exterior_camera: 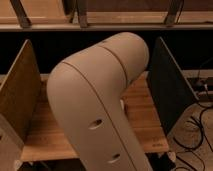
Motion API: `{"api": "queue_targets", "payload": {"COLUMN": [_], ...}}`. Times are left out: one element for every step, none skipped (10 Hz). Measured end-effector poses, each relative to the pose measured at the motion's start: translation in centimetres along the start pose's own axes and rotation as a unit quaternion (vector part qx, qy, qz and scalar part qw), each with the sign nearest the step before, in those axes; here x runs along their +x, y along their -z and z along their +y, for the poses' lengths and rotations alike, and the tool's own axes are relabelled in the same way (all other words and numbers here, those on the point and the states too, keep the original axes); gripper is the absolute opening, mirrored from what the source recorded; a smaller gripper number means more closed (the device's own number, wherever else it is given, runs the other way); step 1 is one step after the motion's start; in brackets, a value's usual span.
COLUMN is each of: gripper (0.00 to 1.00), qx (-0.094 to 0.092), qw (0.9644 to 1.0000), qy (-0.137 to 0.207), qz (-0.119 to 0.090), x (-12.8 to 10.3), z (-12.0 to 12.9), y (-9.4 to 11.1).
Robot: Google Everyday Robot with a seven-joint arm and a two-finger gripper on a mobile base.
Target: Push the eraser across the table
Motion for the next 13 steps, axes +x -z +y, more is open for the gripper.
{"api": "queue_targets", "payload": {"gripper": [0.00, 0.00, 0.00, 0.00, 0.00, 0.00, 0.00, 0.00, 0.00, 0.00, 0.00, 0.00, 0.00], "qx": [-0.004, -0.009, -0.013, -0.016, -0.019, -0.020, -0.020, -0.018, -0.012, -0.007, -0.004, -0.003, -0.002], "qw": [0.9999, 0.9996, 0.9992, 0.9989, 0.9986, 0.9986, 0.9991, 0.9996, 0.9999, 0.9996, 0.9986, 0.9972, 0.9953], "qy": [-0.008, -0.018, -0.027, -0.030, -0.032, -0.032, -0.025, -0.015, 0.002, 0.019, 0.038, 0.053, 0.068], "qz": [0.010, 0.020, 0.028, 0.033, 0.037, 0.036, 0.026, 0.014, -0.002, -0.019, -0.037, -0.052, -0.069], "x": [0.3, 0.5, 0.6, 0.5, 0.3, -0.1, -1.3, -2.5, -3.9, -5.5, -7.3, -8.7, -10.1], "z": [-0.2, -0.3, -0.5, -0.5, -0.6, -0.6, -0.6, -0.5, -0.6, -0.7, -0.6, -0.7, -0.8], "y": [-0.6, -1.3, -2.1, -2.5, -3.0, -3.4, -3.7, -3.6, -3.5, -3.4, -3.2, -3.1, -3.2]}}
